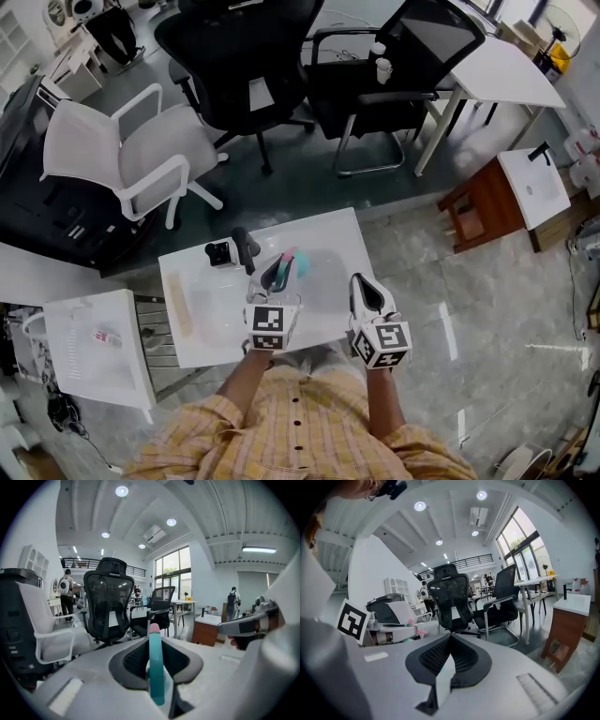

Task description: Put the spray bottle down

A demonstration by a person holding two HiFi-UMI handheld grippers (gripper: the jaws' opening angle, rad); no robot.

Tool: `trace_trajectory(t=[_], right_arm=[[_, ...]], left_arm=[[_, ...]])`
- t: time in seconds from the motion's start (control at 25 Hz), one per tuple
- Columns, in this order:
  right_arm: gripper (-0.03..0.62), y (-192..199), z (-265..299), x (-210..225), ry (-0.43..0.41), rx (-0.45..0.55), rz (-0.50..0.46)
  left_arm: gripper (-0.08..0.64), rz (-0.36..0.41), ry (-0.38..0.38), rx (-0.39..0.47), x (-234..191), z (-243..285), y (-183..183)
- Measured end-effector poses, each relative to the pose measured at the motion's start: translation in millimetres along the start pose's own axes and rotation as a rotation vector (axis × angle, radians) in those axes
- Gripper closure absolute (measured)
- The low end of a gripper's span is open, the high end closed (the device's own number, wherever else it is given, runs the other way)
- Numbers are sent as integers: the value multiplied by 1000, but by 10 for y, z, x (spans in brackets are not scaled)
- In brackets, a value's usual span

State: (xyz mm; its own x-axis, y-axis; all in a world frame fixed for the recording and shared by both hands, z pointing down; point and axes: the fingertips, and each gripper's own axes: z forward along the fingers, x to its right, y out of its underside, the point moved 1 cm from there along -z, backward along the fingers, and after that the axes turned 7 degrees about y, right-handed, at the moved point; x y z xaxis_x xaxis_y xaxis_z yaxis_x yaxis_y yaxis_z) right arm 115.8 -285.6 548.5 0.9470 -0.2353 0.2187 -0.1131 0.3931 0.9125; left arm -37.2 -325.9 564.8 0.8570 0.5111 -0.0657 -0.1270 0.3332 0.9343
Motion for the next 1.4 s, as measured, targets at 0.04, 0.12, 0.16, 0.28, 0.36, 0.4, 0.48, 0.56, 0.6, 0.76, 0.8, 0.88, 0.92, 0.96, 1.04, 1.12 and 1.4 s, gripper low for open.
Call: trace_trajectory(t=[0.04,0.12,0.16,0.28,0.36,0.4,0.48,0.56,0.6,0.76,0.8,0.88,0.92,0.96,1.04,1.12,1.4], right_arm=[[592,-6,23,22,-3,-1,2],[592,-9,64,69,-9,-4,4],[592,-2,80,90,-12,-6,5],[592,19,122,155,-15,-17,10],[592,14,150,204,-16,-21,12],[592,14,161,225,-17,-22,13],[592,25,184,258,-18,-26,14],[592,39,206,284,-18,-31,17],[592,46,217,297,-18,-33,19],[592,81,254,336,-19,-42,24],[592,90,264,340,-20,-45,25],[592,105,288,345,-20,-49,27],[592,112,299,350,-20,-52,28],[592,120,311,356,-20,-54,29],[592,134,333,363,-21,-59,28],[592,144,353,365,-23,-62,27],[592,174,411,359,-20,-77,19]], left_arm=[[491,-1,-4,0,-9,40,-13],[491,1,-11,-1,-23,126,-34],[491,2,-14,-3,-30,167,-35],[491,5,-19,-12,-51,290,-32],[491,1,-19,-21,-57,380,-17],[491,1,-19,-28,-61,421,-1],[491,7,-20,-40,-77,497,20],[491,11,-21,-49,-96,573,41],[491,12,-22,-54,-107,611,56],[491,16,-28,-72,-156,757,129],[491,15,-29,-76,-175,791,146],[491,12,-33,-84,-219,855,175],[491,8,-33,-89,-236,887,189],[491,6,-34,-94,-248,919,204],[491,8,-35,-102,-265,981,228],[492,13,-34,-107,-278,1044,244],[491,20,-32,-122,-329,1199,289]])
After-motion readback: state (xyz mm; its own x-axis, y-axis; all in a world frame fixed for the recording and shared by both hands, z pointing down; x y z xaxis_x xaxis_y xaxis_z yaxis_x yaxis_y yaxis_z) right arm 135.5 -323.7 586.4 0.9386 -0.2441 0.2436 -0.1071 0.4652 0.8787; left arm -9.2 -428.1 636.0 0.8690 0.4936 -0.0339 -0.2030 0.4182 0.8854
